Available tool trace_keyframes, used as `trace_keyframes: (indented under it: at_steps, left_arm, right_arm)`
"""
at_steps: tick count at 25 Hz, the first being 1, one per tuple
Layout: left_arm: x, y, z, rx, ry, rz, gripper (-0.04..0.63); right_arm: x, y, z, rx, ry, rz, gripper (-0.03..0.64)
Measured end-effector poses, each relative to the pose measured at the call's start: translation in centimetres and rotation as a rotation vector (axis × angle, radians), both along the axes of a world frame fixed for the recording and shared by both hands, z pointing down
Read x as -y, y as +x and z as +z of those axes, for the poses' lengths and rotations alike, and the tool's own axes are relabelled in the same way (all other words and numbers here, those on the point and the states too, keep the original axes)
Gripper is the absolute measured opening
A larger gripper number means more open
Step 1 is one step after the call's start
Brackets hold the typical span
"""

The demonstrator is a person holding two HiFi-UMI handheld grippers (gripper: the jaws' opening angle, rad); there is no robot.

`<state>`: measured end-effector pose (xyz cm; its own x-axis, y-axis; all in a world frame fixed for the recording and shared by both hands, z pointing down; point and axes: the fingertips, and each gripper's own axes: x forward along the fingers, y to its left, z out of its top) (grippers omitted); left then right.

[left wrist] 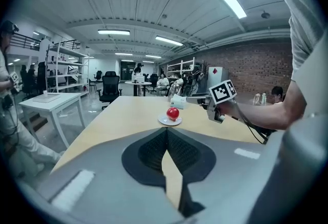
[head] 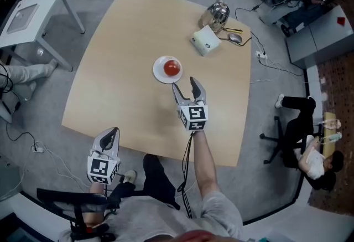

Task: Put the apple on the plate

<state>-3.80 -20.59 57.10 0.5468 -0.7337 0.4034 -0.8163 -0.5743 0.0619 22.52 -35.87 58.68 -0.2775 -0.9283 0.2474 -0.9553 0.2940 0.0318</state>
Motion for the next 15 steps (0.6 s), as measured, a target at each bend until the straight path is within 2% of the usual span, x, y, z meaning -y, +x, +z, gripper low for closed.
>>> trace_keyframes:
  at_steps: [15]
  left_arm:
    - [-2.6, -0.4, -4.2, -0.023, 0.074, 0.053, 0.02]
  right_arm:
    - [-8.0, -0.3, -4.8, 0.019, 0.042, 0.046, 0.261]
